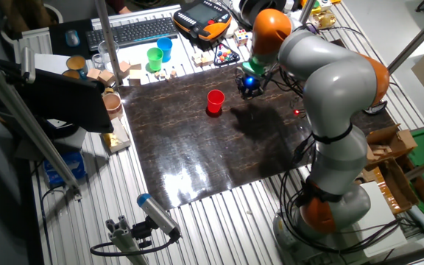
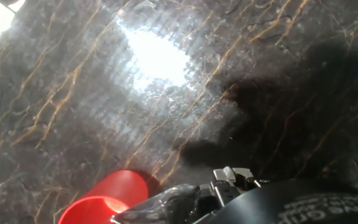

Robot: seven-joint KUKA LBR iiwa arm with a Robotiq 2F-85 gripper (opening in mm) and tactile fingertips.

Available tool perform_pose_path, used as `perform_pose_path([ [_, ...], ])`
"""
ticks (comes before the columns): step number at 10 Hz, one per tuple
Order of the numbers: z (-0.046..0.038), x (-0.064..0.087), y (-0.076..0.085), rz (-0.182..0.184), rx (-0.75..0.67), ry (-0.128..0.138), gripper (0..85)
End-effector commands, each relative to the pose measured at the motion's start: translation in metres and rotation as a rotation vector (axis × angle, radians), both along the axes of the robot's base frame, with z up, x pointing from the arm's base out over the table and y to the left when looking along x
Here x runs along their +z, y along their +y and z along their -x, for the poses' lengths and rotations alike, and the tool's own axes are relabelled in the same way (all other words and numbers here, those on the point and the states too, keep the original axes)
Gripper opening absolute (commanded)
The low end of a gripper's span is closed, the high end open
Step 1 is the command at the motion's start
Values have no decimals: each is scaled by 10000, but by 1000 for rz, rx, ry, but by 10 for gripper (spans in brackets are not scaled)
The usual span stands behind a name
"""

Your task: Pick up the cup

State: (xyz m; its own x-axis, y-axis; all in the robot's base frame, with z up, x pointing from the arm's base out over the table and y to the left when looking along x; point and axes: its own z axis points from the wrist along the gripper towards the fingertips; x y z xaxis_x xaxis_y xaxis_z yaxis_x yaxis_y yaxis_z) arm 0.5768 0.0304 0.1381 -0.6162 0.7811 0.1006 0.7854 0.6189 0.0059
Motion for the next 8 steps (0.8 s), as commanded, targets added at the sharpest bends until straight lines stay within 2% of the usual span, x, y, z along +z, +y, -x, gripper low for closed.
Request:
perform_pose_path([
  [1, 0, 0, -1, 3, 0, -1, 7],
  [2, 0, 0, -1, -5, -17, -3, 7],
  [4, 5, 0, -14, 17, -72, -14, 7],
  [5, 12, -17, -64, 16, -86, -16, 7],
  [8, 7, -60, -93, -14, -177, -15, 7],
])
